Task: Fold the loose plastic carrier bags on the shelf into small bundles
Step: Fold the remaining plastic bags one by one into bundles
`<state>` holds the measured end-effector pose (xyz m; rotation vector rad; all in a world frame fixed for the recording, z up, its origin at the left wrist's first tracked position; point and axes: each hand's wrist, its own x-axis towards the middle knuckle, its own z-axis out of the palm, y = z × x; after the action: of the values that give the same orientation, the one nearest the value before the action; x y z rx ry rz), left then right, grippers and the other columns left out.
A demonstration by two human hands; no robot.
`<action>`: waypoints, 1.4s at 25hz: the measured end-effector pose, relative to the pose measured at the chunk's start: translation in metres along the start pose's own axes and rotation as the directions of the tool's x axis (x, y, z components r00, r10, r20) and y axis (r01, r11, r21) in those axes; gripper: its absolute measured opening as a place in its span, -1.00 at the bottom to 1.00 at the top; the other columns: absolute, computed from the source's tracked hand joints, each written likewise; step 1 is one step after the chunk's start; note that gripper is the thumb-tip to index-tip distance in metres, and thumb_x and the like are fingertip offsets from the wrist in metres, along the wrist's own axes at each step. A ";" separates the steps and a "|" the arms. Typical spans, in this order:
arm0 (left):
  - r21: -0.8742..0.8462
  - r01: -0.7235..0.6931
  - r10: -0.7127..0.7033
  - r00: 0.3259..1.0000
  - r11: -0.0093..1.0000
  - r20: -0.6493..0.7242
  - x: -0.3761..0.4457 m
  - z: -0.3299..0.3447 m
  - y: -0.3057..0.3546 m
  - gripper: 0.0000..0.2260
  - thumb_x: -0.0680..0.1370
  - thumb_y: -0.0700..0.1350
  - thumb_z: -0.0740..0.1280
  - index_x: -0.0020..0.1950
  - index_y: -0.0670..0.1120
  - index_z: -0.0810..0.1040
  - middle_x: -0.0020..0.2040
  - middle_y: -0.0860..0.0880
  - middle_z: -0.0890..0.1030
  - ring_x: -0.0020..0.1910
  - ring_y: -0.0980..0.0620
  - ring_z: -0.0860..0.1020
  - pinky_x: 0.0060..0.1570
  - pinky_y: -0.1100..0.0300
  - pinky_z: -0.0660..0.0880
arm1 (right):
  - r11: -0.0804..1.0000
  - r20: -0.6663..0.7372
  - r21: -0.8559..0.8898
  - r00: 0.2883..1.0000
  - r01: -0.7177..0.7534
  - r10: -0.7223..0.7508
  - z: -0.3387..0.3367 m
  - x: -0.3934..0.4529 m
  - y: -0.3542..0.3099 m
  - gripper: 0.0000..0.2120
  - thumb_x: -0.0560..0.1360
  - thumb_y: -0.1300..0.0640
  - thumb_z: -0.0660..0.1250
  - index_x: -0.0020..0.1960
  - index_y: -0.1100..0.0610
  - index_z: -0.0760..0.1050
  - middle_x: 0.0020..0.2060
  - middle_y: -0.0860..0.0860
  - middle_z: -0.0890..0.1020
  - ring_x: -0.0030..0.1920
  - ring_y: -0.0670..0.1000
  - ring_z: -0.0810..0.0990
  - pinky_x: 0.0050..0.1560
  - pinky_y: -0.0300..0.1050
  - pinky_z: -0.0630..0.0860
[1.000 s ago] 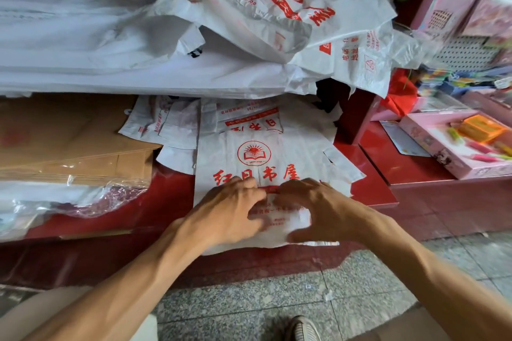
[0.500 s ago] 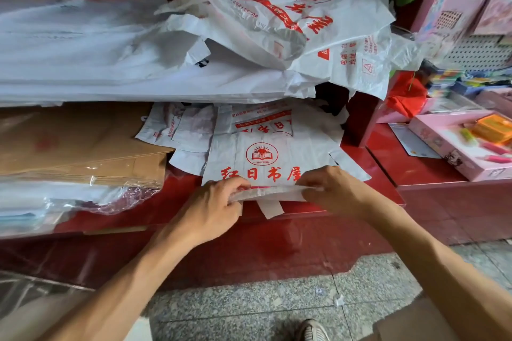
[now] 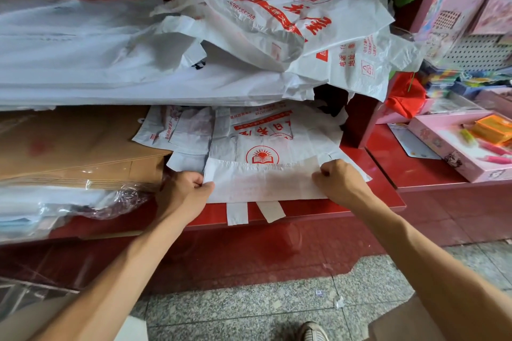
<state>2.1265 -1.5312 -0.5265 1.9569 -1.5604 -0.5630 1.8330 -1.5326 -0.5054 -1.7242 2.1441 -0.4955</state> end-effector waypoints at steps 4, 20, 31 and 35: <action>0.199 -0.095 0.111 0.991 0.975 -0.074 -0.004 0.004 0.006 -0.76 0.50 0.01 0.39 -0.27 -0.09 0.48 -0.42 0.05 0.54 -0.34 -0.02 0.54 -0.15 0.09 0.43 | 0.998 -0.048 -0.066 0.999 0.000 -0.004 0.006 0.003 0.005 -0.70 0.52 0.10 0.28 -0.36 0.16 0.37 -0.42 0.05 0.48 -0.36 0.12 0.49 -0.43 -0.19 0.25; 0.403 -0.520 0.290 0.812 0.753 0.507 -0.001 0.026 0.024 -0.16 0.43 0.51 -0.01 0.60 0.13 -0.08 0.60 0.09 -0.14 0.58 0.02 -0.13 0.52 -0.15 -0.13 | 0.842 0.391 -0.259 0.849 0.473 -0.357 0.010 -0.012 -0.016 -0.23 0.56 -0.28 0.17 0.60 -0.02 -0.09 0.58 -0.08 -0.08 0.57 -0.03 -0.12 0.53 -0.03 -0.11; 0.123 -0.348 0.342 0.937 0.929 0.069 0.003 0.006 0.032 -0.88 0.57 -0.13 0.30 0.02 -0.06 0.63 -0.09 -0.04 0.69 -0.12 -0.06 0.62 -0.14 0.13 0.50 | 0.945 -0.041 -0.030 0.944 0.326 -0.327 -0.010 0.007 0.002 -0.80 0.46 0.27 0.24 -0.03 0.17 0.62 -0.22 0.08 0.65 -0.21 0.07 0.58 -0.25 -0.13 0.47; -0.229 -0.160 0.157 0.987 0.960 -0.032 0.008 -0.010 0.037 -0.88 0.50 -0.06 0.43 -0.22 -0.04 0.59 -0.33 0.04 0.61 -0.31 0.09 0.56 -0.31 0.22 0.41 | 0.884 -0.086 0.447 0.990 0.140 -0.114 -0.022 0.013 0.010 -0.73 0.44 0.16 0.31 -0.20 0.41 0.45 -0.42 0.07 0.36 -0.40 -0.01 0.30 -0.33 -0.11 0.22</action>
<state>2.1074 -1.5429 -0.4946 1.6435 -1.5520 -0.6320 1.8115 -1.5424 -0.4908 -1.5963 1.7677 -1.0040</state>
